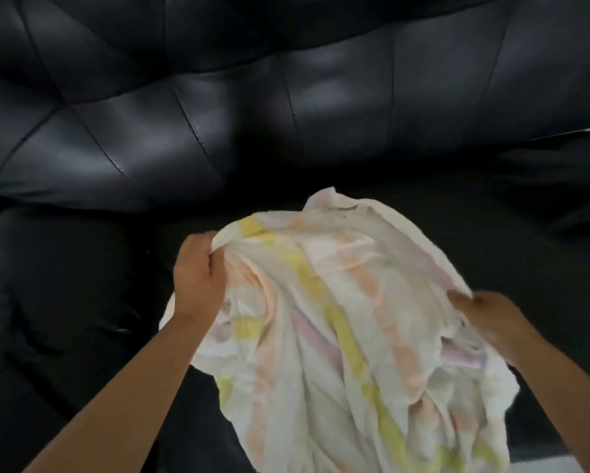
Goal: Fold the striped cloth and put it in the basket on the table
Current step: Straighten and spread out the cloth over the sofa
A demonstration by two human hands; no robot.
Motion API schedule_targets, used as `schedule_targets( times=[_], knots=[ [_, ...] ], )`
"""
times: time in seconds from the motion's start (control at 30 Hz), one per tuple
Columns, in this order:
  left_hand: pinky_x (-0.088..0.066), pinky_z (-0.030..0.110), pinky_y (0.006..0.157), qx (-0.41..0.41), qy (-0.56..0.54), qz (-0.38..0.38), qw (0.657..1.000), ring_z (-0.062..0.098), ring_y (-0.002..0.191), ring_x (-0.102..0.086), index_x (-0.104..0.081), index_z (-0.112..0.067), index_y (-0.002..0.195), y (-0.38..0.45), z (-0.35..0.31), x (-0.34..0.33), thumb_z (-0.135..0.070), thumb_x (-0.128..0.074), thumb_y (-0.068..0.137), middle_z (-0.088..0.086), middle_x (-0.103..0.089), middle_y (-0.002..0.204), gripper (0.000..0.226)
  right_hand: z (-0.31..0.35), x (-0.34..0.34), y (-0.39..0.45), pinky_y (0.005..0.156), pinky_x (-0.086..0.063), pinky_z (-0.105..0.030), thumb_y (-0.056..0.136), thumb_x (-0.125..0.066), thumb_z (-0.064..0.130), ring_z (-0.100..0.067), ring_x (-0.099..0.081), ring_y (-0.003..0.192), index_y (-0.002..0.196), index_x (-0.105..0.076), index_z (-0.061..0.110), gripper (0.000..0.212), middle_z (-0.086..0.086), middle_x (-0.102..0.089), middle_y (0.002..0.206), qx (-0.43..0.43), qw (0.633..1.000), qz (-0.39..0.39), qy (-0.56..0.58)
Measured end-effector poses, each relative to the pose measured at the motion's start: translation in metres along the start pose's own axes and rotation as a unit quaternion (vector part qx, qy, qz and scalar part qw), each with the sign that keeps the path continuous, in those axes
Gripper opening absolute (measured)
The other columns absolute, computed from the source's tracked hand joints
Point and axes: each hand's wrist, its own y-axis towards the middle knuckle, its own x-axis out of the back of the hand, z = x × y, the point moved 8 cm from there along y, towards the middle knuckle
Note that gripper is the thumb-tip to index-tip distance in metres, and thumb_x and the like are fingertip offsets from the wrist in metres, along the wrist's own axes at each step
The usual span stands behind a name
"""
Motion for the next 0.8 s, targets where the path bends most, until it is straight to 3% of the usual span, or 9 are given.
schedule_targets(
  times=[0.1, 0.2, 0.37, 0.43, 0.53, 0.6, 0.7, 0.77, 0.8],
  knots=[
    [-0.026, 0.005, 0.095, 0.064, -0.018, 0.056, 0.996, 0.023, 0.115, -0.039, -0.042, 0.002, 0.126, -0.002, 0.022, -0.026, 0.005, -0.053, 0.083, 0.023, -0.038, 0.131, 0.045, -0.032, -0.04, -0.002, 0.072, -0.05, -0.03, 0.089, -0.049, 0.036, -0.022, -0.059, 0.085, 0.102, -0.058, 0.009, 0.031, -0.008, -0.062, 0.097, -0.036, 0.966, 0.108, -0.231],
    [-0.029, 0.036, 0.106, 0.191, 0.026, 0.179, 0.965, 0.032, 0.128, -0.032, -0.026, -0.003, 0.136, -0.033, 0.062, -0.067, -0.003, -0.06, 0.079, 0.021, -0.032, 0.14, 0.067, -0.037, -0.044, -0.004, 0.08, -0.05, -0.034, 0.083, -0.054, 0.037, -0.026, -0.061, 0.099, 0.119, -0.049, 0.013, 0.042, -0.008, -0.062, 0.111, -0.028, 0.95, 0.062, -0.306],
    [-0.04, 0.029, 0.08, 0.261, -0.11, 0.107, 0.953, 0.024, 0.092, -0.051, -0.034, -0.009, 0.133, -0.049, 0.059, -0.065, -0.022, -0.062, 0.082, 0.011, -0.051, 0.104, 0.059, 0.001, -0.013, -0.007, 0.07, -0.042, -0.032, 0.082, -0.063, 0.038, -0.037, -0.058, 0.104, 0.132, -0.036, 0.008, 0.064, -0.019, -0.059, 0.118, 0.056, 0.99, -0.062, -0.111],
    [-0.039, 0.026, 0.079, 0.257, -0.134, 0.171, 0.942, 0.017, 0.088, -0.05, -0.03, -0.014, 0.136, -0.05, 0.048, -0.08, -0.024, -0.065, 0.08, 0.004, -0.049, 0.101, 0.068, 0.014, -0.011, -0.006, 0.071, -0.038, -0.03, 0.083, -0.061, 0.038, -0.037, -0.057, 0.106, 0.131, -0.039, 0.004, 0.062, -0.022, -0.059, 0.119, 0.071, 0.993, -0.078, -0.046],
    [-0.042, 0.029, 0.09, 0.158, 0.0, 0.282, 0.946, 0.02, 0.105, -0.053, -0.031, -0.011, 0.137, -0.058, 0.033, -0.102, -0.027, -0.065, 0.079, 0.006, -0.053, 0.12, 0.069, 0.004, -0.025, 0.01, 0.074, -0.037, -0.031, 0.085, -0.058, 0.039, -0.038, -0.054, 0.11, 0.129, -0.039, 0.001, 0.061, -0.023, -0.055, 0.123, -0.005, 0.999, -0.053, 0.007],
    [-0.041, 0.03, 0.094, 0.145, -0.004, 0.301, 0.942, 0.028, 0.112, -0.054, -0.048, -0.005, 0.124, -0.064, 0.032, -0.104, -0.012, -0.054, 0.086, 0.013, -0.058, 0.121, 0.04, 0.006, -0.031, 0.016, 0.073, -0.034, -0.029, 0.086, -0.058, 0.031, -0.038, -0.055, 0.107, 0.114, -0.047, 0.003, 0.041, -0.024, -0.057, 0.119, 0.002, 0.998, -0.058, 0.009],
    [-0.051, 0.023, 0.072, 0.222, -0.12, 0.362, 0.897, 0.017, 0.081, -0.065, -0.067, -0.011, 0.085, -0.071, 0.042, -0.092, 0.007, -0.043, 0.084, 0.005, -0.07, 0.083, 0.03, 0.025, -0.034, 0.018, 0.06, -0.025, -0.027, 0.087, -0.058, 0.016, -0.031, -0.059, 0.089, 0.075, -0.05, 0.01, 0.015, -0.017, -0.065, 0.086, 0.099, 0.993, -0.059, -0.026],
    [-0.046, 0.016, 0.059, 0.213, 0.035, 0.446, 0.869, 0.014, 0.073, -0.061, -0.066, -0.013, 0.08, -0.076, 0.062, -0.077, -0.002, -0.042, 0.086, -0.004, -0.064, 0.071, 0.027, 0.026, -0.049, 0.012, 0.052, -0.024, -0.03, 0.083, -0.06, 0.012, -0.024, -0.053, 0.07, 0.06, -0.047, 0.011, 0.027, -0.007, -0.053, 0.065, 0.118, 0.991, 0.025, -0.051],
    [-0.046, 0.018, 0.067, 0.191, 0.165, 0.486, 0.837, 0.016, 0.084, -0.059, -0.063, -0.01, 0.093, -0.079, 0.077, -0.068, -0.013, -0.042, 0.089, -0.002, -0.064, 0.082, 0.022, 0.023, -0.06, 0.007, 0.05, -0.025, -0.027, 0.081, -0.061, 0.01, -0.018, -0.047, 0.062, 0.056, -0.044, 0.011, 0.03, -0.005, -0.048, 0.061, 0.111, 0.987, 0.088, -0.072]
  ],
)
